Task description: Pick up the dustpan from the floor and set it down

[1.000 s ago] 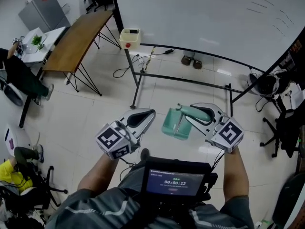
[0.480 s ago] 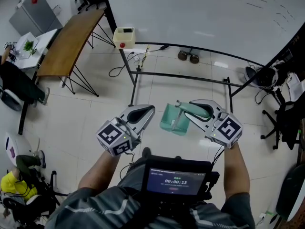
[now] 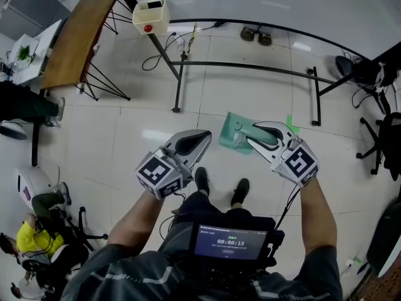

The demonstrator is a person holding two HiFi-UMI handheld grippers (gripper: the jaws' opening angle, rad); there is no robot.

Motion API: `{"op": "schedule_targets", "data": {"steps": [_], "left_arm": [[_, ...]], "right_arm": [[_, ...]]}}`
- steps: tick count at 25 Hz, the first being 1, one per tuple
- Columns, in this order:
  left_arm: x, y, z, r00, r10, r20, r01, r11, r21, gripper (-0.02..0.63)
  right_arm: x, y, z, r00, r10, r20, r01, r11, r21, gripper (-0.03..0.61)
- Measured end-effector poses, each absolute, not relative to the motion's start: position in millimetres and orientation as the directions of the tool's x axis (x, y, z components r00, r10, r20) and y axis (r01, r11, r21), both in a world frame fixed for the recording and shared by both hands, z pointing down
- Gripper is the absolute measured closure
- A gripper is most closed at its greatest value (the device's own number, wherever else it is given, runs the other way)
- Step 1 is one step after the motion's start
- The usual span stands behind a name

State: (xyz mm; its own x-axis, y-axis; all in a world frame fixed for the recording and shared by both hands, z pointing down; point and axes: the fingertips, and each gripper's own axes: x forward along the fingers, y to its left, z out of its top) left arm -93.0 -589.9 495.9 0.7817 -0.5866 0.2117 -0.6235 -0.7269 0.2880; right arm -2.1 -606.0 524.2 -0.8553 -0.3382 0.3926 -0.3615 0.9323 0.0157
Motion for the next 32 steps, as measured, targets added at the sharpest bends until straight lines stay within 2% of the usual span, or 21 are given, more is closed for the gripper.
{"op": "schedule_targets", "data": {"steps": [10, 18, 25, 32], "left_arm": [[-65, -650, 689, 0.777, -0.553, 0.300, -0.629, -0.698, 0.342, 0.588], [-50, -649, 830, 0.756, -0.527, 0.388, -0.652, -0.658, 0.376, 0.588], [-41, -652, 881, 0.762, -0.505, 0.405, -0.642, -0.667, 0.378, 0.588], [-24, -639, 894, 0.775, -0.481, 0.409, -0.627, -0.664, 0.408, 0.588]], "right_arm": [[7, -646, 725, -0.832, -0.290, 0.473, -0.351, 0.935, -0.044, 0.422], [18, -652, 870, -0.814, -0.268, 0.515, -0.354, 0.932, -0.075, 0.422], [25, -649, 935, -0.794, -0.274, 0.542, -0.373, 0.924, -0.080, 0.422], [31, -627, 947, -0.791, -0.238, 0.563, -0.373, 0.918, -0.136, 0.419]]}}
